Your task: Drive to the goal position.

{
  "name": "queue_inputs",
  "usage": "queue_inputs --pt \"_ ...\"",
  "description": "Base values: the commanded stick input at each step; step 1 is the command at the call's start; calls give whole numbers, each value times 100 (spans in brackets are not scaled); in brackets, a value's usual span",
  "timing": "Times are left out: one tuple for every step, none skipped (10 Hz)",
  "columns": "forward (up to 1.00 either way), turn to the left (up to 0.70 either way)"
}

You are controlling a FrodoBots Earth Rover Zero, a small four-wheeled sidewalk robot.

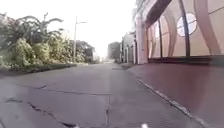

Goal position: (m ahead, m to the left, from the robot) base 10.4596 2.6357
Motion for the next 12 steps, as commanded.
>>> queue_inputs --pt "100 0" --pt "100 0" --pt "100 0" --pt "100 0" --pt "100 0" --pt "100 0" --pt "100 0" --pt "100 -2" --pt "100 -8" --pt "100 -38" --pt "100 0" --pt "100 0"
